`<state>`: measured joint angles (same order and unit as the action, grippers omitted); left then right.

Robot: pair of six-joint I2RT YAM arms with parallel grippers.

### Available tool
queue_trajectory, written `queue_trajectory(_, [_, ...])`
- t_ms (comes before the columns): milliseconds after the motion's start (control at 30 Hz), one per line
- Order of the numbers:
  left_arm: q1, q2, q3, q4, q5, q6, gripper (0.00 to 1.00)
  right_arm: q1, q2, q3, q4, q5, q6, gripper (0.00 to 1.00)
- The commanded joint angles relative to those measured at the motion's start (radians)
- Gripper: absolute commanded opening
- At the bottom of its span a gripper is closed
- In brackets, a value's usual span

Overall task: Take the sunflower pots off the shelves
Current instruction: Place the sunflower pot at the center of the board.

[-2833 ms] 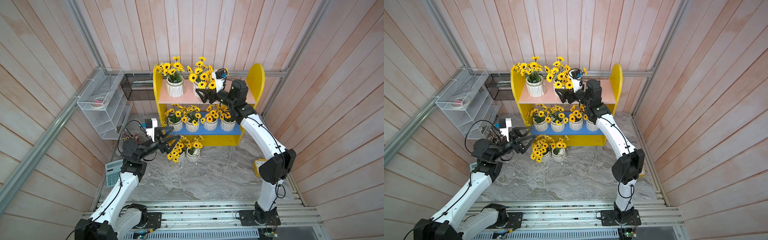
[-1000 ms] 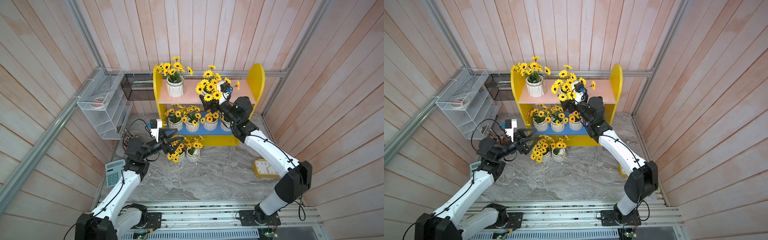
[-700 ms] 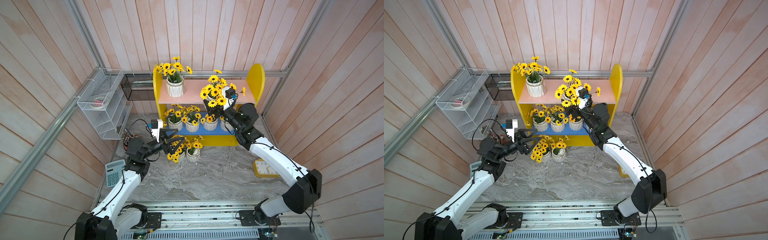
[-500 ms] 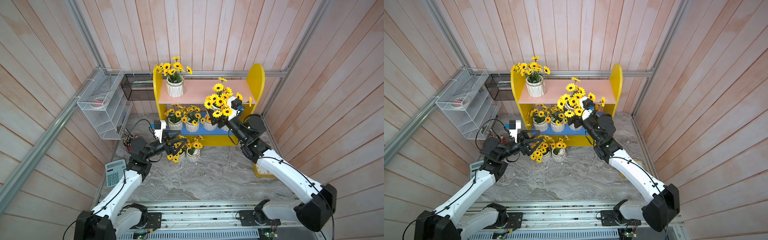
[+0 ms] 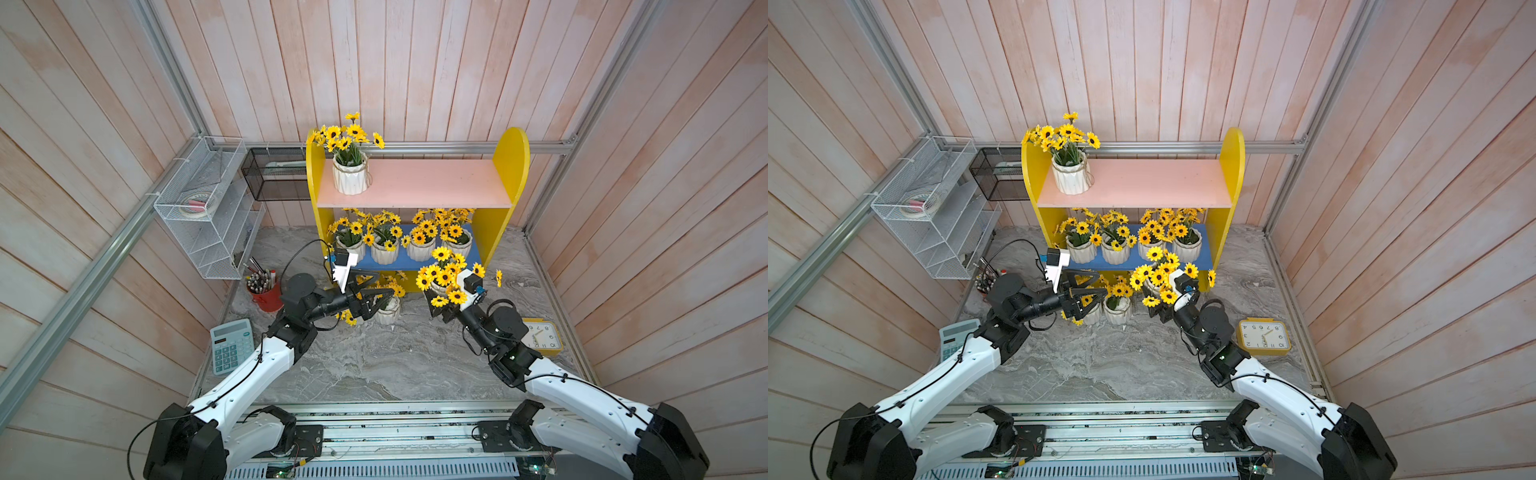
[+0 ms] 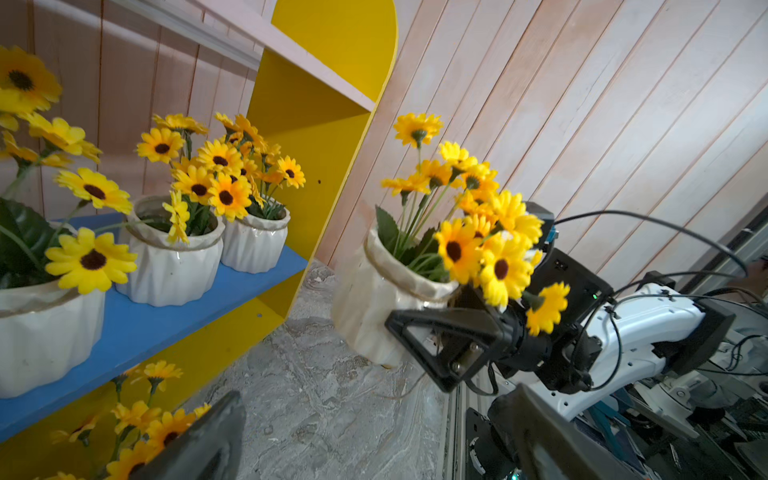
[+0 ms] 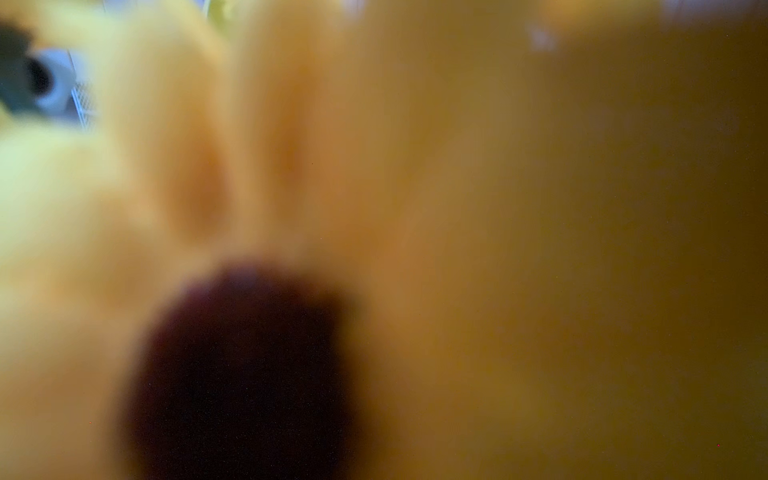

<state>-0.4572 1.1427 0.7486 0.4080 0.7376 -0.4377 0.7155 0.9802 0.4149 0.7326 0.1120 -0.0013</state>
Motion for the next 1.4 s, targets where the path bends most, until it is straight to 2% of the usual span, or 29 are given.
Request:
queue_trajectory(0, [-0.031, 0.015, 0.047, -0.133, -0.122, 0.107, 1.00, 0.005, 0.000, -0.093, 0.300, 0.050, 0.072, 0.00])
queue_trajectory(167, [-0.044, 0.015, 0.041, -0.142, -0.174, 0.121, 1.00, 0.006, 0.180, -0.216, 0.553, 0.110, 0.063, 0.00])
queue_trajectory(467, [-0.046, -0.018, 0.043, -0.159, -0.187, 0.147, 1.00, 0.005, 0.638, -0.237, 1.060, 0.153, 0.069, 0.00])
queue_trajectory(600, [-0.047, -0.031, 0.041, -0.162, -0.196, 0.155, 1.00, 0.009, 0.776, -0.174, 1.074, 0.136, 0.090, 0.00])
queue_trajectory(933, [-0.047, -0.038, 0.047, -0.172, -0.198, 0.167, 1.00, 0.009, 0.983, -0.073, 1.074, 0.128, 0.094, 0.00])
queue_trajectory(1367, [-0.047, -0.065, 0.037, -0.183, -0.221, 0.213, 1.00, 0.018, 1.164, 0.020, 1.075, 0.166, 0.077, 0.00])
